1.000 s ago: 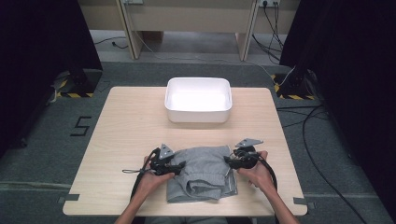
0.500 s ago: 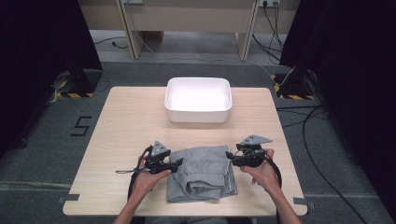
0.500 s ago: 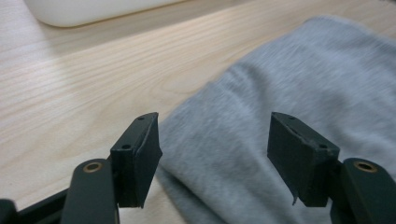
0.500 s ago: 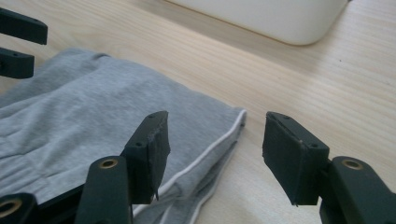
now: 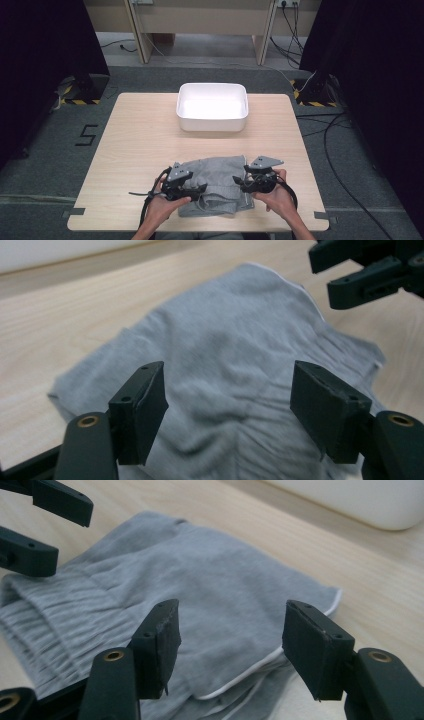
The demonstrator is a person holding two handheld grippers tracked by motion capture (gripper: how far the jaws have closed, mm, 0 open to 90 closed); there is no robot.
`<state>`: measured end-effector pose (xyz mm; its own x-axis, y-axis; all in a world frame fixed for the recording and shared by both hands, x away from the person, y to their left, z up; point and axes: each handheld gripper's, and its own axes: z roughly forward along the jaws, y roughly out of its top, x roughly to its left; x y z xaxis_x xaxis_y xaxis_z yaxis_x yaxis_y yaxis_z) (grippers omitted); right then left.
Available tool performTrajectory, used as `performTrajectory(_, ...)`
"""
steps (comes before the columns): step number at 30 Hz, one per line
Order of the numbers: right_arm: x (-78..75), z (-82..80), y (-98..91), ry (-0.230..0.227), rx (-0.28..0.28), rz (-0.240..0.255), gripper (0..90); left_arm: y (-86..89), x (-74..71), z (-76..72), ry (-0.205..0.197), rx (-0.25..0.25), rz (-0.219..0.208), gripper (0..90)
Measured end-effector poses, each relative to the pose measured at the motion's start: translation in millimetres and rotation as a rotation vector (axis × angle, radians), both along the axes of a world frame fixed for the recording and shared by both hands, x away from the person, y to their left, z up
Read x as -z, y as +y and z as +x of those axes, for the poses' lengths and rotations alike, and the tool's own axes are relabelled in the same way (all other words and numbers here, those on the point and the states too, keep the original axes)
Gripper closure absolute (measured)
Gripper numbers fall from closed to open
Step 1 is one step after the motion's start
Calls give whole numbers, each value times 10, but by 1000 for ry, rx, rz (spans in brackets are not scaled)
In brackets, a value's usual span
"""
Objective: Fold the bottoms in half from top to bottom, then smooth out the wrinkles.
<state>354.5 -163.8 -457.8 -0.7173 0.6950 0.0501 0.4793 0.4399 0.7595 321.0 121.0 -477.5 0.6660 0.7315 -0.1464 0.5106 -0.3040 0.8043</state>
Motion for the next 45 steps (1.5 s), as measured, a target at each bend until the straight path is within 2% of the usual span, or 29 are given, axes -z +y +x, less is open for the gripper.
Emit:
performTrajectory(2,43,-40,30,15,-17,-19,404,-30,89,-70,-15,16,65,284)
performTrajectory(4,95,-68,46,25,-25,-41,404,-26,154,-102,-3,20,78,286)
performTrajectory(7,152,-82,27,43,-19,-52,402,21,220,-123,5,3,59,284)
performTrajectory(10,157,-85,-8,54,-16,-35,401,37,184,-128,-7,7,55,285)
performTrajectory(16,54,-82,-39,18,-3,-7,400,150,24,-105,-10,-22,-59,281)
performTrajectory(19,10,-69,-53,4,4,1,398,222,-18,-83,-10,-43,-94,278)
performTrajectory(23,17,-44,-55,0,10,1,396,276,3,-45,0,-65,-96,276)
performTrajectory(24,34,-27,-48,2,13,-4,395,289,52,-17,23,-63,-100,278)
performTrajectory(28,58,-22,-17,12,5,-7,394,284,151,38,47,-72,-89,281)
performTrajectory(36,97,-23,61,11,-22,-21,393,215,196,70,53,-73,-86,287)
performTrajectory(41,100,-27,70,10,-22,-18,392,175,129,56,37,-70,-115,288)
performTrajectory(45,114,-22,88,10,-31,-25,392,125,112,65,38,-63,-120,283)
